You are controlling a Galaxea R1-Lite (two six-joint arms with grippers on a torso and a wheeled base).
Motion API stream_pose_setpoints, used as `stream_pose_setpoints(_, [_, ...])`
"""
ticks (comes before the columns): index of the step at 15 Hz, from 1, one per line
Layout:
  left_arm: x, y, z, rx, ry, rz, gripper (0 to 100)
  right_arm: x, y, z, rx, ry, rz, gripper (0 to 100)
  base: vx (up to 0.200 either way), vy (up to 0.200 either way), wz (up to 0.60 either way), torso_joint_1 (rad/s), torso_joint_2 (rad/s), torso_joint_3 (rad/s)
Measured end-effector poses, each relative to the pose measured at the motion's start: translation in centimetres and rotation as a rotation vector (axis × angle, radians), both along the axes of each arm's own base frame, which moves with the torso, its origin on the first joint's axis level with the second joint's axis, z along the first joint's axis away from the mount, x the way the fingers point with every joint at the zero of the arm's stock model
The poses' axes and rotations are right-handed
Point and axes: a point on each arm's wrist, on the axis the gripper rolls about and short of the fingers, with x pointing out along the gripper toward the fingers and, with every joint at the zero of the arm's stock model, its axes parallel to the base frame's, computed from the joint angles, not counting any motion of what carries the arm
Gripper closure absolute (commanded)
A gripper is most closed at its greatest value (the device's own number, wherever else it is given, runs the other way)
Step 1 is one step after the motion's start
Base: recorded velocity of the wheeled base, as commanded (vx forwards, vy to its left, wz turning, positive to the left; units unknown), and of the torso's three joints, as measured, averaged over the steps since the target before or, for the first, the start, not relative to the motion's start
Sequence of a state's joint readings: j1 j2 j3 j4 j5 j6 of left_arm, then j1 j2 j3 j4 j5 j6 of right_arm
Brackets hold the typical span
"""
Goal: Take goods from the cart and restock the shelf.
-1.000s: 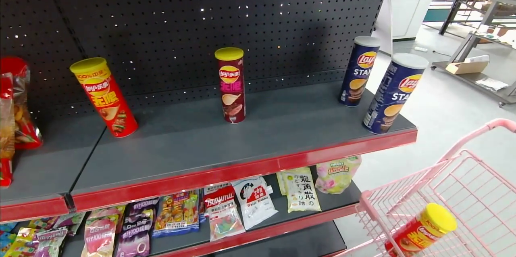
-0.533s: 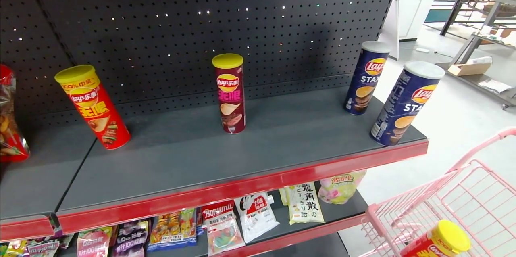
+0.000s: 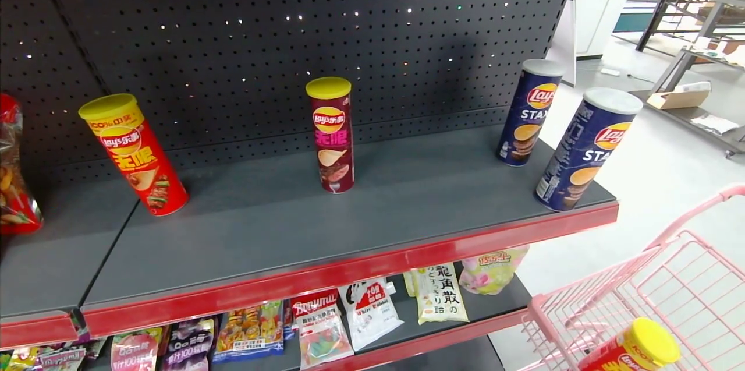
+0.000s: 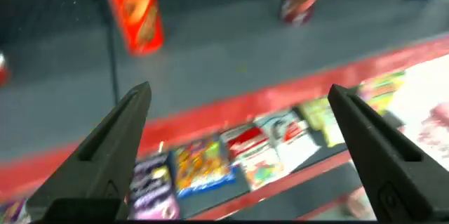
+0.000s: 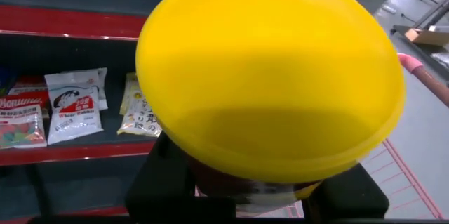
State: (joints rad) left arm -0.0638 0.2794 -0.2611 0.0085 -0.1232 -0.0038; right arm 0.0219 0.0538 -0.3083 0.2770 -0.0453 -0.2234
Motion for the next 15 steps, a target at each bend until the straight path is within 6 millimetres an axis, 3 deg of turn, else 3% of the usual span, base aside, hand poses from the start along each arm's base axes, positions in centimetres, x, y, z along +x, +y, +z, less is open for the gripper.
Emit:
stream_pose_setpoints(3, [5.9, -0.8, 6.7, -0.02, 0.08, -0.118, 0, 0.1, 0.0, 0.2, -0.003, 0.006, -0.088, 100, 0.0, 0.0, 0.0, 0.0, 0.0, 0.0])
stream_pose_setpoints(5, [12.7, -2.5, 9.2, -0.024, 0.121, -0.249, 0, 0.0, 0.0, 0.3, 0.001, -0.002, -0.095, 100, 0.0, 0.0, 0.0, 0.0, 0.0, 0.0])
stream_pose_setpoints(8, [22.4, -6.3, 9.9, -0.016, 0.154, -0.474, 0, 0.0, 0.0, 0.2, 0.032, -0.004, -0.097, 100, 0.0, 0.0, 0.0, 0.0, 0.0, 0.0])
stream_pose_setpoints(10, [27.2, -9.0, 9.8, 0.0, 0.128, -0.623, 0, 0.0, 0.0, 0.2, 0.035, -0.003, -0.104, 100, 0.0, 0.0, 0.0, 0.0, 0.0, 0.0])
stream_pose_setpoints(13, [31.8, -11.8, 8.3, 0.042, 0.118, -0.759, 0, 0.0, 0.0, -0.1, 0.037, 0.01, -0.112, 100, 0.0, 0.0, 0.0, 0.0, 0.0, 0.0])
stream_pose_setpoints(15, [33.3, -12.6, 7.3, 0.046, 0.133, -0.797, 0, 0.1, 0.1, -0.1, 0.037, 0.012, -0.115, 100, 0.0, 0.0, 0.0, 0.0, 0.0, 0.0])
